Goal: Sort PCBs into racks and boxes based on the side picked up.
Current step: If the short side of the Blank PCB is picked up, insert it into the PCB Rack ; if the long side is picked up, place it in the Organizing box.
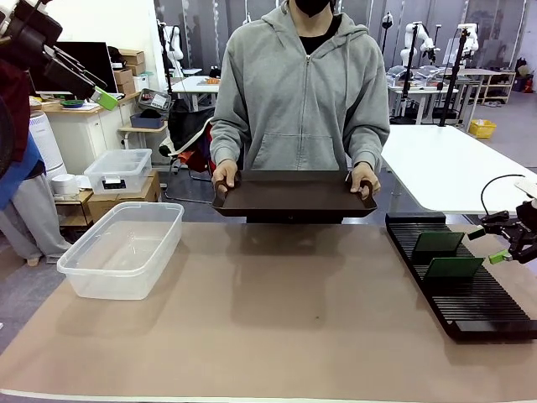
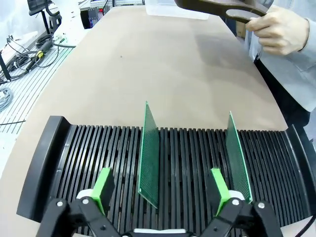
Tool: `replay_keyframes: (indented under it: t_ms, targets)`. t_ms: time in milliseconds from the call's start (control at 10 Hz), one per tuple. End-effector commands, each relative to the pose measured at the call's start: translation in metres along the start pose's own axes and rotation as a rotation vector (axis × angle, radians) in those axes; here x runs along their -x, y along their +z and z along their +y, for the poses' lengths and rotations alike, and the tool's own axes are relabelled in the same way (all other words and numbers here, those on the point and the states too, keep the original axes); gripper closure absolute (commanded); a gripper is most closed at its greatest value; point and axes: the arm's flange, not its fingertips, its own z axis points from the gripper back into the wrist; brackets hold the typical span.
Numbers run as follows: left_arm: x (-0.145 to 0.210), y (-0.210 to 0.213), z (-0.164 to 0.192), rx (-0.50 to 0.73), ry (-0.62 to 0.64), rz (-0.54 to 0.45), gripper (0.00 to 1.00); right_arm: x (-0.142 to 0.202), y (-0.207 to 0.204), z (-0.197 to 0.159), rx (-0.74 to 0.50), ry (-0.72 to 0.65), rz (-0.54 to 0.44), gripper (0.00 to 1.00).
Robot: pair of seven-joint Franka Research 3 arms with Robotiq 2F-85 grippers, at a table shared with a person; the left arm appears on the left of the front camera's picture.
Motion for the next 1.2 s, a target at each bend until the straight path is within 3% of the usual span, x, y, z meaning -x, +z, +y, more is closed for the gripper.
replay_keyframes:
  t_ms: [0, 600, 900, 1100]
  targets:
    - [0.001, 0.001, -0.001, 0.008, -0.003, 0.001, 0.0, -0.004, -0.001, 0.004, 0.01, 0.002, 0.007, 0.0]
    - [0.001, 0.001, -0.001, 0.008, -0.003, 0.001, 0.0, 0.0, 0.0, 0.0, 0.0, 0.0, 0.0, 0.0]
    - [0.001, 0.001, -0.001, 0.008, -0.003, 0.001, 0.0, -0.071, 0.017, 0.01, 0.041, -0.14, 0.112, 0.0]
    - [0.001, 0.001, -0.001, 0.008, -0.003, 0.001, 0.0, -0.117, 0.028, 0.021, 0.048, -0.197, 0.134, 0.0]
